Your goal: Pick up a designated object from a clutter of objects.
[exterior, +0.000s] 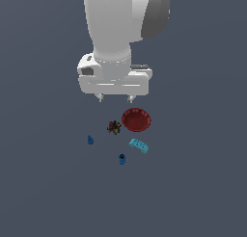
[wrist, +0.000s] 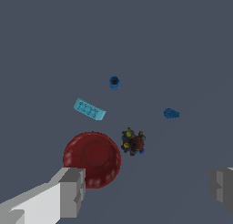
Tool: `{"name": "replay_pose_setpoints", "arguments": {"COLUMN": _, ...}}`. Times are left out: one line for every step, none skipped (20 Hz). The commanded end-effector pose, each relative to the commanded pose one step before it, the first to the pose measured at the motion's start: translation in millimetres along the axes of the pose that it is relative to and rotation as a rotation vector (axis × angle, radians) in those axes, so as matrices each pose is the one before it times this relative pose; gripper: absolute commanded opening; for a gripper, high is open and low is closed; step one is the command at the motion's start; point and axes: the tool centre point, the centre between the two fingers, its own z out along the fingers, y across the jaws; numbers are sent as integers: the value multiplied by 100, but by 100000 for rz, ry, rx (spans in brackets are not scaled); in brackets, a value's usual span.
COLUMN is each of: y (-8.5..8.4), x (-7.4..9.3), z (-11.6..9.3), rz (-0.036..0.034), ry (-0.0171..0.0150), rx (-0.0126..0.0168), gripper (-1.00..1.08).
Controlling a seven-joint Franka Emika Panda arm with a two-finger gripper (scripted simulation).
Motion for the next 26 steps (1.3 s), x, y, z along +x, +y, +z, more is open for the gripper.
{"name": "replay_pose_setpoints", "arguments": {"y": 1, "x": 0, "z": 0, "rz": 0, "ry": 0, "rx": 0, "gripper": 28}}
{"name": "replay_pose_setpoints", "arguments": {"y": 17, "x": 14, "z": -14, "rz": 0, "ry": 0, "rx": 0, "gripper": 28}}
{"name": "replay_pose_setpoints", "arguments": {"y": 32, "x": 22, "z": -71, "rz": -87, "ry": 58, "rx": 90, "gripper": 28}}
{"name": "replay_pose_setpoints", "arguments": {"y": 62, "x": 41, "z": -101, "rz": -102, "ry": 74, "rx": 113, "gripper": 28}}
{"name": "replay_pose_setpoints", "arguments": {"y": 83, "x": 48, "z": -136, "rz": -143, "ry": 114, "rx": 169, "gripper": 28}}
{"name": "replay_pose_setpoints", "arguments": {"y": 76, "x": 34, "z": -127, "rz": -140, "ry": 125, "rx": 177, "gripper": 28}}
{"name": "replay_pose_setpoints", "arguments": {"y": 51, "x": 17, "z": -83, "rz": -93, "ry": 92, "rx": 127, "gripper": 28}}
{"name": "replay_pose_setpoints", "arguments": {"y": 27, "x": 7, "z": -41, "rz": -47, "ry": 51, "rx": 69, "gripper": 28}}
{"name": "replay_pose_setpoints", "arguments": {"y": 3, "x": 2, "z": 1, "rz": 0, "ry": 0, "rx": 0, "gripper": 28}}
{"name": "replay_pose_setpoints", "arguments": {"y": -21, "x": -17, "z": 10, "rz": 0, "ry": 0, "rx": 0, "gripper": 28}}
{"name": "replay_pose_setpoints", "arguments": {"y": -37, "x": 4, "z": 78, "rz": 104, "ry": -115, "rx": -154, "gripper": 28}}
{"name": "replay_pose_setpoints", "arguments": {"y": -61, "x": -6, "z": 90, "rz": 107, "ry": -130, "rx": -170, "gripper": 28}}
{"name": "replay_pose_setpoints", "arguments": {"y": -82, "x": -3, "z": 126, "rz": 152, "ry": -187, "rx": -247, "gripper": 28}}
{"name": "replay_pose_setpoints", "arguments": {"y": -103, "x": -5, "z": 155, "rz": 187, "ry": -229, "rx": -307, "gripper": 28}}
{"name": "replay_pose_setpoints", "arguments": {"y": -124, "x": -7, "z": 186, "rz": 222, "ry": -270, "rx": -368, "gripper": 28}}
{"name": "replay_pose_setpoints", "arguments": {"y": -147, "x": -11, "z": 216, "rz": 257, "ry": -307, "rx": -428, "gripper": 28}}
{"name": "replay_pose_setpoints", "arguments": {"y": -167, "x": -12, "z": 245, "rz": 291, "ry": -344, "rx": -491, "gripper": 28}}
{"name": "replay_pose_setpoints", "arguments": {"y": -189, "x": -15, "z": 274, "rz": 322, "ry": -378, "rx": -553, "gripper": 28}}
{"name": "replay_pose_setpoints", "arguments": {"y": -212, "x": -19, "z": 303, "rz": 354, "ry": -410, "rx": -619, "gripper": 28}}
{"name": "replay_pose_setpoints", "arguments": {"y": -236, "x": -22, "z": 333, "rz": 388, "ry": -441, "rx": -689, "gripper": 28}}
{"name": "replay_pose_setpoints", "arguments": {"y": -261, "x": -27, "z": 362, "rz": 419, "ry": -469, "rx": -760, "gripper": 28}}
{"name": "replay_pose_setpoints", "arguments": {"y": -287, "x": -32, "z": 390, "rz": 448, "ry": -491, "rx": -830, "gripper": 28}}
{"name": "replay_pose_setpoints", "arguments": {"y": -314, "x": -38, "z": 419, "rz": 477, "ry": -511, "rx": -904, "gripper": 28}}
{"name": "replay_pose_setpoints", "arguments": {"y": -341, "x": -45, "z": 446, "rz": 504, "ry": -524, "rx": -977, "gripper": 28}}
{"name": "replay_pose_setpoints", "arguments": {"y": -368, "x": -53, "z": 472, "rz": 528, "ry": -532, "rx": -1050, "gripper": 28}}
{"name": "replay_pose_setpoints", "arguments": {"y": -397, "x": -61, "z": 498, "rz": 552, "ry": -535, "rx": -1126, "gripper": 28}}
